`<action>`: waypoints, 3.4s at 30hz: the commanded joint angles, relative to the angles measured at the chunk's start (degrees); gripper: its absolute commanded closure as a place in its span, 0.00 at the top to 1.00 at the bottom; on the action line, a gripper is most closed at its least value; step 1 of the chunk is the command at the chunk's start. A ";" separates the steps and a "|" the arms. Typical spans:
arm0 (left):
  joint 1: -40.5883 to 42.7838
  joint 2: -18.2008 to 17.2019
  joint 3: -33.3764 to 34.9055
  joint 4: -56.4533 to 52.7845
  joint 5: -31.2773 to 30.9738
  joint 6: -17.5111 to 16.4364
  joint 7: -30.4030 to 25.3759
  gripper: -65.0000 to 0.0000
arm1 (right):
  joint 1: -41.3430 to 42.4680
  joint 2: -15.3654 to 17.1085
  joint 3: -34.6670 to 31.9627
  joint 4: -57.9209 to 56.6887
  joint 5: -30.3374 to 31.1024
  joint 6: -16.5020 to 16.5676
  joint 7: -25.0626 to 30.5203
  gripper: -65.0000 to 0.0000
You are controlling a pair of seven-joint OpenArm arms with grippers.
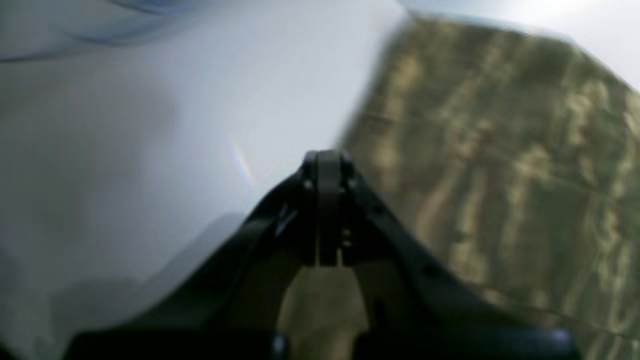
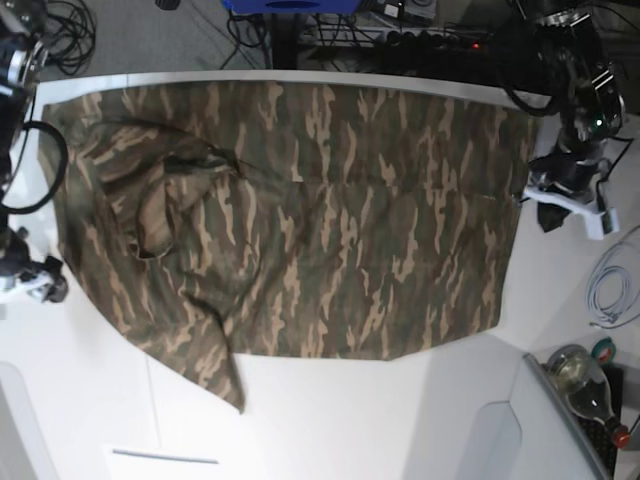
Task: Layout the t-shirt on the table in an organized manner, then fold the t-shirt properly
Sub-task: 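Release the edge and move both grippers to the shirt's sides, then grasp the shirt sides with both grippers and lift them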
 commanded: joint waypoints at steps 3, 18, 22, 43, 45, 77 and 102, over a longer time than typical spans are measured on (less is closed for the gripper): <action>-1.95 -0.87 4.36 -2.51 2.70 0.09 -0.83 0.00 | 8.19 2.68 -9.47 -10.89 0.60 0.28 8.37 0.55; -6.34 1.06 10.43 -18.24 22.39 0.09 -6.81 0.00 | 12.58 1.10 -20.45 -23.47 0.69 -0.25 16.28 0.40; -6.34 1.06 10.17 -19.39 22.30 0.09 -7.16 0.00 | 12.50 1.27 -20.45 -23.47 0.69 -1.13 16.28 0.00; -5.73 1.06 10.43 -15.52 22.39 0.09 -6.72 0.00 | -5.00 3.74 -17.99 10.47 0.77 -9.83 8.72 0.00; -5.73 1.15 10.43 -14.46 22.39 0.09 -6.72 0.00 | -7.99 3.65 -17.99 15.65 0.77 -9.92 8.63 0.00; -4.50 0.71 2.43 -7.26 22.30 -0.17 -3.38 0.00 | -7.37 -6.02 -18.26 30.42 -19.01 -12.99 -9.92 0.56; -3.44 -0.52 -0.73 -7.34 22.39 -0.26 -3.47 0.00 | 3.09 -9.10 -18.96 9.68 -27.27 -12.64 -2.88 0.00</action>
